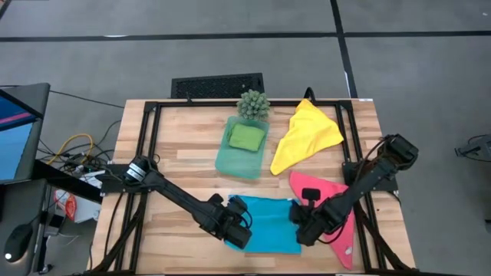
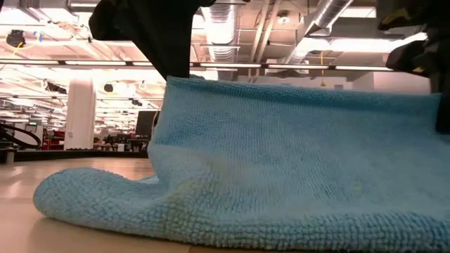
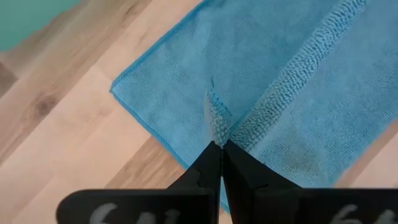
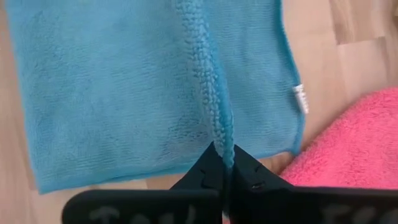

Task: Fold microfiber towels
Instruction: Fold the blue micro fiber cloth

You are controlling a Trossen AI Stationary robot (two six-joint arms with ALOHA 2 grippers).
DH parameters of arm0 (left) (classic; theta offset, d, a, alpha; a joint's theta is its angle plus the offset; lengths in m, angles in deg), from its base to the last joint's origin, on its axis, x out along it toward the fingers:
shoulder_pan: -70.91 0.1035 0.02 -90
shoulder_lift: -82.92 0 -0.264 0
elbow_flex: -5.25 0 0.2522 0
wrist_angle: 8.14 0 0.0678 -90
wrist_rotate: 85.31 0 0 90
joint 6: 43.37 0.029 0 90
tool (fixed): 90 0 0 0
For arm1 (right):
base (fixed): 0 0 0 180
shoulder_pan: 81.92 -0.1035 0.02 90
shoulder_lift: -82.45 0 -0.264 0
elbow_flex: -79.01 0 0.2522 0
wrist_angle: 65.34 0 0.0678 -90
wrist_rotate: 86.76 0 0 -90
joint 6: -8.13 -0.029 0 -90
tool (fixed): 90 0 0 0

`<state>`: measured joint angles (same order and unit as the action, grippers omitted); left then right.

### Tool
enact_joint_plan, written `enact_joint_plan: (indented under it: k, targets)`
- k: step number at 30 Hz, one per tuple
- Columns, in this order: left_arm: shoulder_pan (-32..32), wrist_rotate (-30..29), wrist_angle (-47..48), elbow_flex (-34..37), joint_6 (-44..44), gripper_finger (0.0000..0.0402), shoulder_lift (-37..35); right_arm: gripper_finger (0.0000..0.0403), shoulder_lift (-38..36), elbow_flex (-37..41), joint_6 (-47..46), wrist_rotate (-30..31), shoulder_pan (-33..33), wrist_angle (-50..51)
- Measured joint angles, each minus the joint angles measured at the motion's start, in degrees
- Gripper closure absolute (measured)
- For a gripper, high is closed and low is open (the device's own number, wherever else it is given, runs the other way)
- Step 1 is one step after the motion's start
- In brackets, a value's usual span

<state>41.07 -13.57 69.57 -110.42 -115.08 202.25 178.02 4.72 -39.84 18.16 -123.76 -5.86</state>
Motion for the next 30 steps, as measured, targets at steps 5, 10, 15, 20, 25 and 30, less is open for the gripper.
enact_joint_plan:
  k: [5,10,15,20,25,30]
  targets:
    - [0.49,-0.59,0.27,0.0,-0.43,0.0384,0.0,0.0363,0.02,0.04,-0.53,-0.29,0.23,0.91]
    - [0.91,0.09,0.23,0.02,-0.08,0.0348,0.0,0.0329,0.09,0.1,-1.7,-0.13,0.36,1.58]
    - [0.98,-0.44,0.09,0.02,1.15,0.0306,0.0,0.0283,0.09,0.1,-3.71,1.14,0.62,1.74]
    - [1.26,1.15,0.31,0.02,3.7,0.0264,-0.44,0.0236,-1.17,0.09,-4.15,3.0,0.2,-4.41]
    - [0.11,4.88,2.24,-0.66,4.52,0.0243,-3.28,0.0214,-0.49,-0.05,-2.6,6.43,-0.9,-12.78]
    - [-6.96,3.99,0.3,-0.34,-0.12,0.0248,-4.36,0.0218,3.06,0.02,-2.6,6.36,-1.08,-16.73]
